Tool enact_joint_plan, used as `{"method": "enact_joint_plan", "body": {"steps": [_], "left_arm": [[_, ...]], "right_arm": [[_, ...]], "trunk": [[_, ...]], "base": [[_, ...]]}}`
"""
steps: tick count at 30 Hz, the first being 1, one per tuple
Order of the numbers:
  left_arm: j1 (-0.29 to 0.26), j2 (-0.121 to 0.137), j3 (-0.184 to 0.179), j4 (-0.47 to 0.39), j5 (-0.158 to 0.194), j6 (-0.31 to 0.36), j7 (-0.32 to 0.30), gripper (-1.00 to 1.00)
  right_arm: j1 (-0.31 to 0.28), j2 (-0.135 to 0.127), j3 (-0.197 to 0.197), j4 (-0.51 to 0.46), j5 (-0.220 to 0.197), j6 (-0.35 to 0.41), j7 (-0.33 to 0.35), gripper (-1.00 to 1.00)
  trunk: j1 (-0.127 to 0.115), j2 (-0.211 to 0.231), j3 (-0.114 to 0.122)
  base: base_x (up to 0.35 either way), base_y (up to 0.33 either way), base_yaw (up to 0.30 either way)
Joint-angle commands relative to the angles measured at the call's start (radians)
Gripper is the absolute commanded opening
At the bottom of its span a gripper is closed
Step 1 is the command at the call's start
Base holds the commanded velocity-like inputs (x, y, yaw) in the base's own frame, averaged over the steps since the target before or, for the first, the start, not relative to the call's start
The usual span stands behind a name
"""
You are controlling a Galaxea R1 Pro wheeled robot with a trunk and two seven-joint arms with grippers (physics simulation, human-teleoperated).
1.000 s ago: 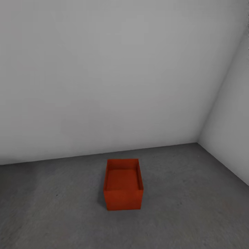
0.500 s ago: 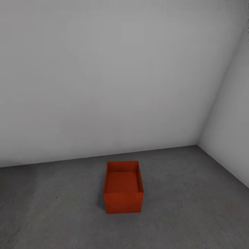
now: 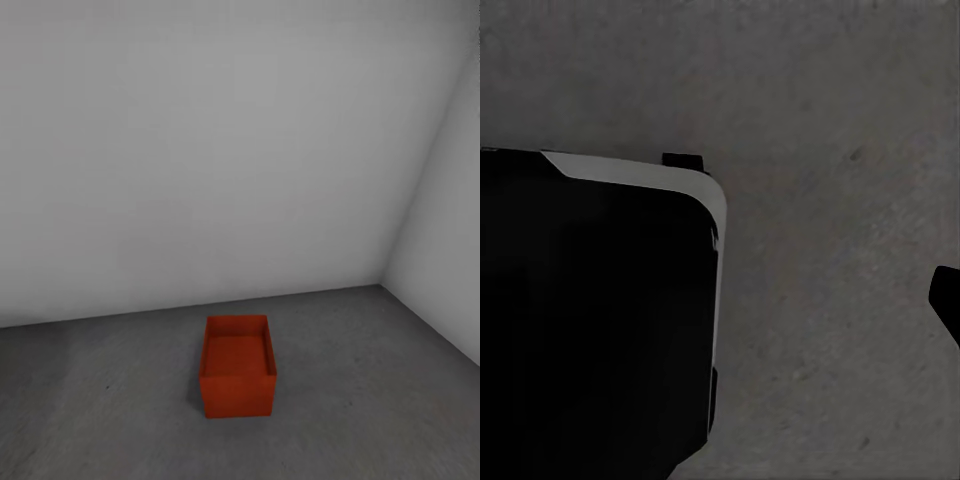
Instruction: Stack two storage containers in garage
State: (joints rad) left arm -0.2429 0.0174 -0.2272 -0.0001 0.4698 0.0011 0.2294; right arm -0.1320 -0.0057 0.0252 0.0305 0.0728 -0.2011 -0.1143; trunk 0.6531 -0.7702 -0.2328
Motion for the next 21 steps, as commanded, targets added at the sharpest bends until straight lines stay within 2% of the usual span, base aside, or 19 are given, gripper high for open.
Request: {"method": "enact_joint_plan", "body": {"steps": [1, 4, 7, 11, 21], "left_arm": [[0.003, 0.002, -0.009, 0.000, 0.008, 0.000, -0.013, 1.00], [0.014, 0.007, -0.009, 0.000, 0.007, -0.002, -0.079, 1.00], [0.018, 0.008, -0.009, 0.000, 0.010, -0.027, -0.106, 1.00], [0.024, 0.011, -0.009, 0.000, 0.013, -0.077, -0.115, 1.00], [0.027, 0.013, -0.013, -0.010, 0.003, -0.096, -0.118, 1.00]], "right_arm": [[-0.001, 0.001, 0.002, 0.003, 0.008, -0.004, -0.005, 1.00], [-0.001, 0.001, 0.002, 0.003, 0.007, -0.004, -0.005, 1.00], [-0.001, 0.001, 0.002, 0.003, 0.008, -0.004, -0.005, 1.00], [-0.001, 0.001, 0.002, 0.003, 0.007, -0.004, -0.005, 1.00], [-0.001, 0.002, 0.002, 0.003, 0.008, -0.004, -0.005, 1.00]], "trunk": [[0.000, -0.001, 0.000], [0.000, -0.001, 0.005], [0.000, -0.001, 0.010], [0.000, -0.001, 0.017], [0.000, -0.001, 0.033]], "base": [[0.000, 0.000, 0.000], [0.000, 0.000, 0.000], [0.000, 0.000, 0.000], [0.000, 0.000, 0.000], [0.000, 0.000, 0.000]]}}
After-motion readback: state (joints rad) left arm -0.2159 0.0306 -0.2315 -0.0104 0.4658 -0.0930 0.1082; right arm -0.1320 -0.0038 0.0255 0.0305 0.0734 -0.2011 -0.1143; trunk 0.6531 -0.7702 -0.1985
